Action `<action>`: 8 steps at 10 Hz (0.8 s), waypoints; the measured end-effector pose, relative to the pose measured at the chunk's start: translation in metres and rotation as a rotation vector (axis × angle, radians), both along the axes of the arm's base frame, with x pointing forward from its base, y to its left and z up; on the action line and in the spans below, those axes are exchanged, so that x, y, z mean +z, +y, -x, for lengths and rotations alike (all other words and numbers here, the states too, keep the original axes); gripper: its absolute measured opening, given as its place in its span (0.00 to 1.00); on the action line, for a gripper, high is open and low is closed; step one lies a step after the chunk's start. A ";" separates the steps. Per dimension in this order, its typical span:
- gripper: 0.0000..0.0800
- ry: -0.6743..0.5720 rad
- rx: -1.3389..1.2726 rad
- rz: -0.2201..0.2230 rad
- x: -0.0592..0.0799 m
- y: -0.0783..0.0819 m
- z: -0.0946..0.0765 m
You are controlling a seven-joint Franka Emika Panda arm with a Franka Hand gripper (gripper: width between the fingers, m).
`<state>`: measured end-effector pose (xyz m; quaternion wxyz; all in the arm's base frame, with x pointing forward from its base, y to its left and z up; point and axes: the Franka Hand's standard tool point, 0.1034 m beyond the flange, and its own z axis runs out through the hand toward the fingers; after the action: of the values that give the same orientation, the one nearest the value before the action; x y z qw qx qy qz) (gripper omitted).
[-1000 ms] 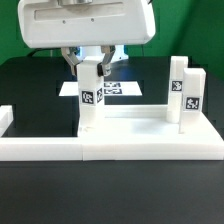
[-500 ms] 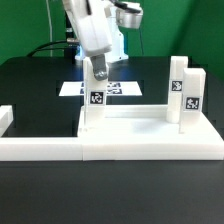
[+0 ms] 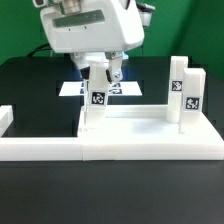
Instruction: Assemble desk
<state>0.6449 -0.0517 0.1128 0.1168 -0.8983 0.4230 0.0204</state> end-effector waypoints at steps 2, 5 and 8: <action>0.80 -0.024 0.101 0.007 0.000 0.000 0.000; 0.81 -0.122 0.723 0.117 0.009 -0.003 -0.009; 0.68 -0.128 0.787 0.121 0.008 0.003 -0.009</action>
Offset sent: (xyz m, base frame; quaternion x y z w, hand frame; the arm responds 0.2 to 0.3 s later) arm 0.0110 0.0002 0.0108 -0.0673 0.0262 -0.4600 0.8850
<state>0.6537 -0.0492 0.1205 0.0730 -0.9964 0.0390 -0.0176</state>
